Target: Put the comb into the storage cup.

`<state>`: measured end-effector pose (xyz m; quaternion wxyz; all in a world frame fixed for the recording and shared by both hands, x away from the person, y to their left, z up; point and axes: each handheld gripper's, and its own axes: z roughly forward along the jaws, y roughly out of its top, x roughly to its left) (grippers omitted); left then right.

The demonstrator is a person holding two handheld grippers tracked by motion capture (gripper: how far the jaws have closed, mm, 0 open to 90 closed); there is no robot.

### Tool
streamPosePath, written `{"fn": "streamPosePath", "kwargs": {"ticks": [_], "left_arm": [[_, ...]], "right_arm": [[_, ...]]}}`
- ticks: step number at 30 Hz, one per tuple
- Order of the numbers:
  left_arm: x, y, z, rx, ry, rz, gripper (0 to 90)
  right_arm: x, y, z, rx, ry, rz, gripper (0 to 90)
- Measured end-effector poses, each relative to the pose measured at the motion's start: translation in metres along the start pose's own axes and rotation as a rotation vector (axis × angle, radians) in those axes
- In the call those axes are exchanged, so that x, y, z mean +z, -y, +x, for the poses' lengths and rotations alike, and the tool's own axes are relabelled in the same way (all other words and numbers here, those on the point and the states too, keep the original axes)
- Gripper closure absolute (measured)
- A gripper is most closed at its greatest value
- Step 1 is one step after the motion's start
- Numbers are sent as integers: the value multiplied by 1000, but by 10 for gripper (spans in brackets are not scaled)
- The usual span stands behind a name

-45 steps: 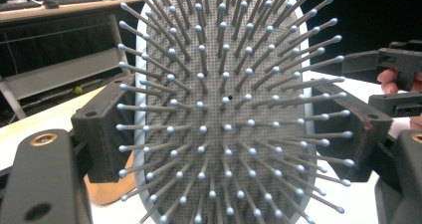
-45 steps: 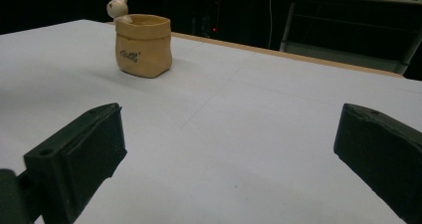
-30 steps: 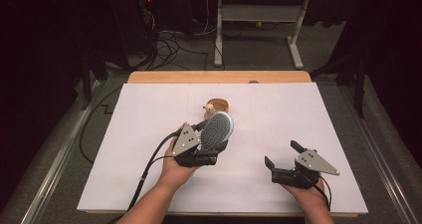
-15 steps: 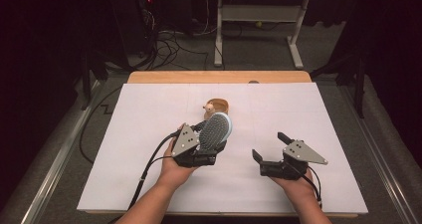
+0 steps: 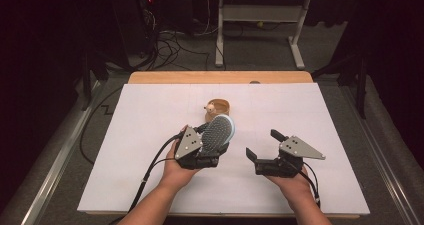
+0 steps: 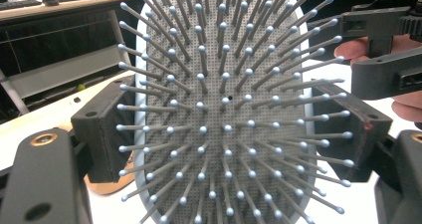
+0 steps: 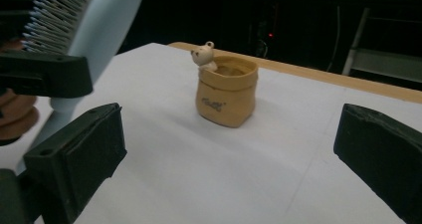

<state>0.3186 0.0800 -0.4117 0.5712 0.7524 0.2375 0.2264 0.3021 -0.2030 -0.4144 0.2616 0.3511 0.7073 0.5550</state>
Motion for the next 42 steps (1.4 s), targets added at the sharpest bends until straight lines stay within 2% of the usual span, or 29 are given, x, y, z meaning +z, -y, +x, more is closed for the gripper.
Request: {"fn": "streamPosePath", "kwargs": {"ticks": [16, 19, 22, 28, 42], "left_arm": [[-2, -1, -1, 4, -3, -10, 200], [-1, -1, -1, 4, -4, -3, 200], [0, 0, 0, -1, -8, 9, 200], [-1, 0, -1, 8, -9, -4, 200], [2, 1, -5, 22, -6, 11, 200]], "right_arm": [[0, -13, 13, 5, -33, -19, 14], [0, -14, 15, -8, -32, -16, 15], [0, -15, 15, 1, -40, -22, 15], [1, -21, 19, 1, -53, -26, 17], [3, -36, 25, 14, -88, -58, 23]]}}
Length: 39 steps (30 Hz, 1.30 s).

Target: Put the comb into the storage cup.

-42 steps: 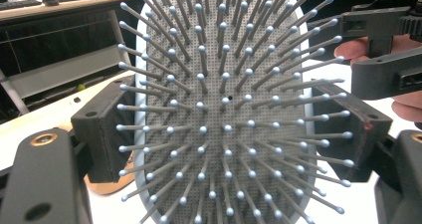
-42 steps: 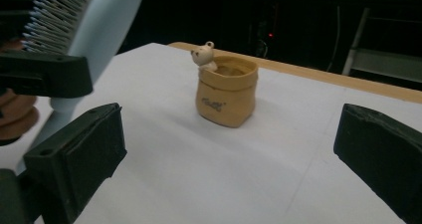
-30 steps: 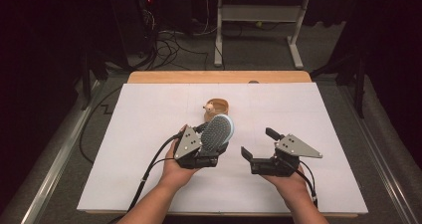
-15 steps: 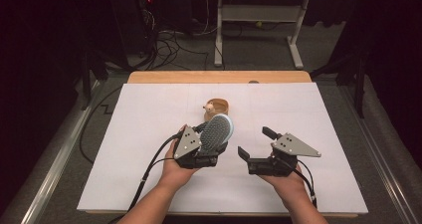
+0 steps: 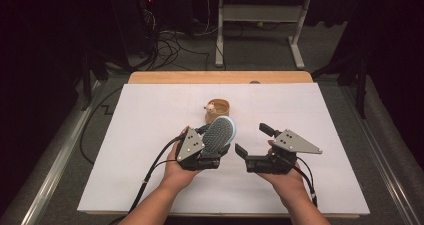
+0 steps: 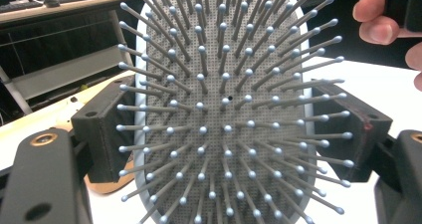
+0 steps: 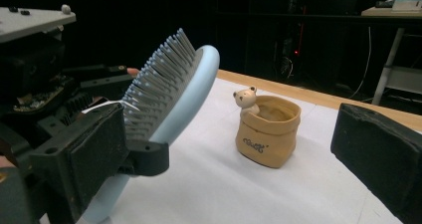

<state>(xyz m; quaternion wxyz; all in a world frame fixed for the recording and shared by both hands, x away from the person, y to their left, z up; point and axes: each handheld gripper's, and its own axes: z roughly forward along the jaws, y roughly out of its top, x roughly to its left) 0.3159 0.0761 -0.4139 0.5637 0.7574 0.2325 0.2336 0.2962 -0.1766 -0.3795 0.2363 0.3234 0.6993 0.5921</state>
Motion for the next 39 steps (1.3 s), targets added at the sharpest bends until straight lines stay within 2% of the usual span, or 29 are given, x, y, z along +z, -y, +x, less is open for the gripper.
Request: {"fn": "streamPosePath", "kwargs": {"ticks": [15, 19, 31, 39], "left_arm": [[1, -2, -7, 11, 5, -6, 200], [2, -2, -10, 26, 10, 2, 200], [5, -1, -15, 43, 13, 10, 200], [4, -2, -15, 37, 12, 6, 200]], "right_arm": [[13, -2, 4, 27, -33, 4, 36], [18, -4, 7, 26, -43, 5, 44], [29, -7, 9, 51, -78, 8, 131], [33, -9, 11, 74, -88, 9, 156]]}}
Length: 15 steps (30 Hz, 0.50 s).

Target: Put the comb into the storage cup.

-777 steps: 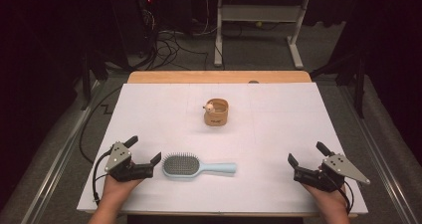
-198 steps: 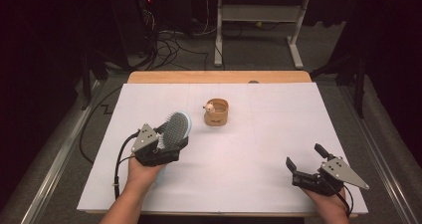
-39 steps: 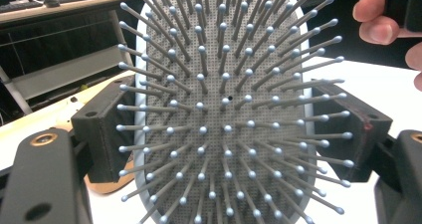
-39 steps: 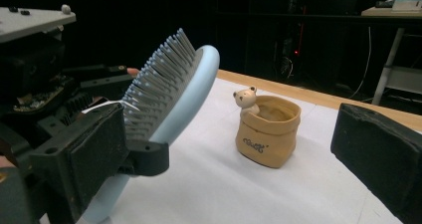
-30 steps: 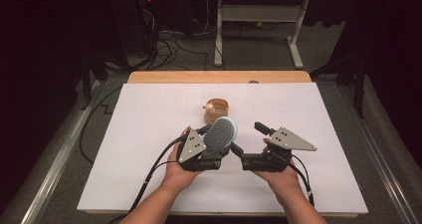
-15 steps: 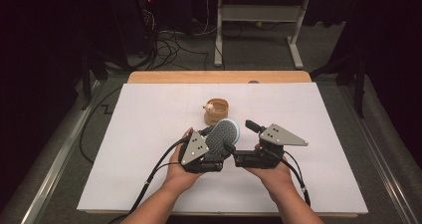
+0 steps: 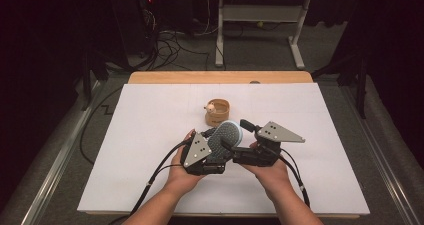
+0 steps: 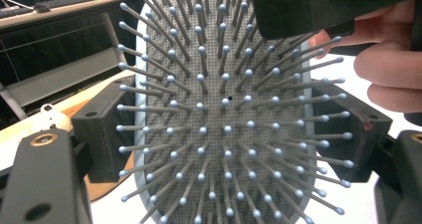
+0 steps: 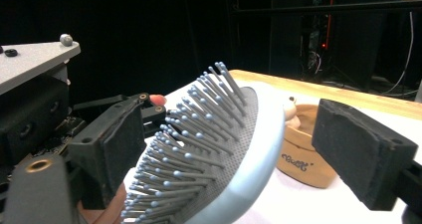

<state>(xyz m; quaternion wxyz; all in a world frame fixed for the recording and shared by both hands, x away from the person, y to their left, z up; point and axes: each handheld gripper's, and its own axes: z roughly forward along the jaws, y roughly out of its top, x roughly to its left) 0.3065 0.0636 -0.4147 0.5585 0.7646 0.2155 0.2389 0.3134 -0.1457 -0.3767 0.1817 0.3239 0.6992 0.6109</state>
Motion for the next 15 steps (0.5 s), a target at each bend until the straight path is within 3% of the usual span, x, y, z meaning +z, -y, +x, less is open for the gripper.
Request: {"fn": "streamPosePath", "kwargs": {"ticks": [4, 15], "left_arm": [[0, 0, 0, 0, 2, 1, 200], [-2, -2, -1, 2, 0, -10, 200]], "right_arm": [[1, 0, 1, 0, 12, -14, 172], [5, 3, 0, 49, -31, 1, 217]]}}
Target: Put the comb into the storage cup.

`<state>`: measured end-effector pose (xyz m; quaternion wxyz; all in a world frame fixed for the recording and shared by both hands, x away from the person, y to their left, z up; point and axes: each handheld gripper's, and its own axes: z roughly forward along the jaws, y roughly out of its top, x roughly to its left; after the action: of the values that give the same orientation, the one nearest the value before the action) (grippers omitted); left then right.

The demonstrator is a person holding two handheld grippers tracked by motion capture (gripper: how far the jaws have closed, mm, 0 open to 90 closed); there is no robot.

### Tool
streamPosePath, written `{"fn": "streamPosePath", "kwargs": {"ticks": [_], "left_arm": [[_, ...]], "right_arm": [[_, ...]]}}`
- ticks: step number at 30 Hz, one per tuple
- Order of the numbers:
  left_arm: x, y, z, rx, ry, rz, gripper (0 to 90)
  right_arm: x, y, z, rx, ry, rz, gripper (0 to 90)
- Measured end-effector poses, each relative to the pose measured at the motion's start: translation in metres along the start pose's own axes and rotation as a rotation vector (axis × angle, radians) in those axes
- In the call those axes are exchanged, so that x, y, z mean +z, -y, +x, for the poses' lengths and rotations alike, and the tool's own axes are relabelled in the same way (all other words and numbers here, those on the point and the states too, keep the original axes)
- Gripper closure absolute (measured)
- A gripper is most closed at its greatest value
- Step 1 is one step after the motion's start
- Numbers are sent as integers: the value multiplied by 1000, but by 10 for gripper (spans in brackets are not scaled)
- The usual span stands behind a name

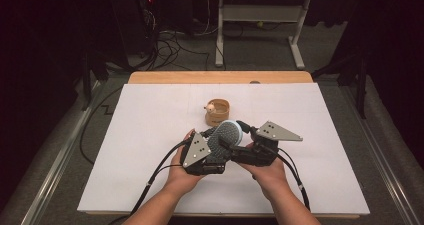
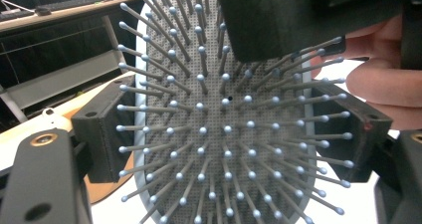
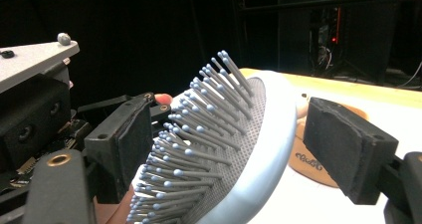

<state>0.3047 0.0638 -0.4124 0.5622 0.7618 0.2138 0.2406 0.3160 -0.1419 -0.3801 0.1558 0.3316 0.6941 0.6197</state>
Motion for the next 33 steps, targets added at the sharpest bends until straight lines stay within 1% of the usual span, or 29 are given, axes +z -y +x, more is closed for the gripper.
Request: {"fn": "streamPosePath", "kwargs": {"ticks": [2, 3, 4, 7, 13, 16, 19, 22, 25, 31, 33], "left_arm": [[0, 0, 0, 4, -1, 2, 200], [0, 0, 0, 5, -2, 2, 200], [0, -1, -1, 4, -2, 0, 200], [-1, -1, -1, 4, -5, -2, 200], [-2, -2, -1, 5, -10, -4, 200], [-2, -2, -1, 6, -9, -2, 200], [-1, -2, -2, 6, -8, -2, 200], [-2, -2, -1, 6, -10, -1, 200], [-1, -2, -1, 4, -12, 2, 200], [-1, -2, -1, 6, -12, 5, 200], [0, -1, -1, -1, -7, 3, 200]], "right_arm": [[1, 0, 0, 7, -7, 1, 239], [1, 0, -1, 10, -15, 7, 270], [1, 1, -1, 19, -26, 13, 278], [2, 1, -2, 43, -38, 12, 287], [4, 2, -2, 73, -49, 19, 283], [5, 3, -2, 83, -54, 21, 299], [5, 2, -4, 113, -80, 36, 337], [4, 2, -4, 113, -90, 33, 373], [5, 2, -3, 102, -94, 35, 402], [4, 2, -4, 108, -95, 38, 413], [4, 1, -4, 98, -90, 43, 419]]}}
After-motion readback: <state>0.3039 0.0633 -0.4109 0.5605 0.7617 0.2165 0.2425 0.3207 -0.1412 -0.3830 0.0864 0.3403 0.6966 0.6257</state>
